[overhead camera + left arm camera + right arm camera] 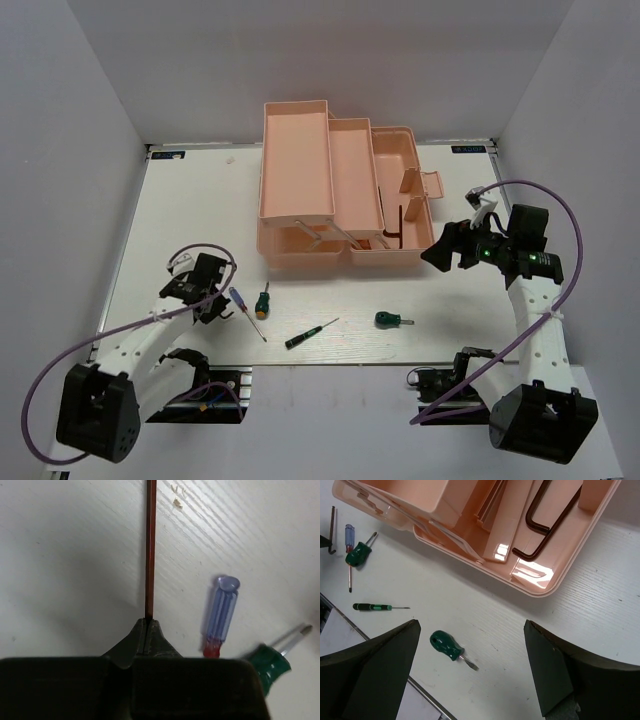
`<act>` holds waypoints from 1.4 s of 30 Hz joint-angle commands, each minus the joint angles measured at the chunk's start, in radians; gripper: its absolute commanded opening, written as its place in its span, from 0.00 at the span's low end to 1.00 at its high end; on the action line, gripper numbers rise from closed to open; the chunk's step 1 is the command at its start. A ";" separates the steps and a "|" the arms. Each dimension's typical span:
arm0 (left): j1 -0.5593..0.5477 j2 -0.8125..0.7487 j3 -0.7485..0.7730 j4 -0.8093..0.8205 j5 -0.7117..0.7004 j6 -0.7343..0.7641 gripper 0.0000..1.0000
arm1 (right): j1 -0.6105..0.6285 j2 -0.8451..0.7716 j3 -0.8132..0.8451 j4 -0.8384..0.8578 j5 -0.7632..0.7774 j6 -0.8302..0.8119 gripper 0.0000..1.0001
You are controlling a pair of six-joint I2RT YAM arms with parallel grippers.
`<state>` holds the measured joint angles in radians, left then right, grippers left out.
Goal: Sort the tools into containers
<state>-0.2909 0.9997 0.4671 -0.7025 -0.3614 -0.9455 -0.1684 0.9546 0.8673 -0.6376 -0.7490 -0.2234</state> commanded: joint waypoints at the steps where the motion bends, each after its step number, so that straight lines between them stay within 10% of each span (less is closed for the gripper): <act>1: -0.010 -0.119 0.083 -0.120 0.004 0.031 0.00 | -0.011 -0.013 -0.002 0.000 -0.039 0.009 0.90; 10: -0.019 -0.230 0.292 -0.002 0.308 0.236 0.00 | -0.010 0.022 -0.005 0.016 -0.001 0.010 0.88; 13: -0.019 -0.193 0.413 0.064 0.428 0.353 0.00 | -0.010 0.041 -0.004 0.022 0.005 0.013 0.21; 15: -0.028 -0.155 0.534 0.089 0.482 0.419 0.00 | -0.010 0.044 -0.005 0.032 0.016 0.025 0.00; 27: -0.122 0.210 0.899 0.386 0.906 0.505 0.00 | -0.008 0.076 -0.013 0.082 0.106 0.052 0.00; 32: -0.267 0.485 1.086 0.449 0.894 0.505 0.00 | -0.008 0.078 -0.017 0.107 0.125 0.071 0.22; 42: -0.461 0.881 1.524 0.353 0.650 0.545 0.00 | -0.008 0.052 -0.031 0.121 0.197 0.087 0.23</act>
<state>-0.7475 1.8660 1.8896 -0.3363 0.3920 -0.4202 -0.1757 1.0309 0.8524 -0.5636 -0.5888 -0.1535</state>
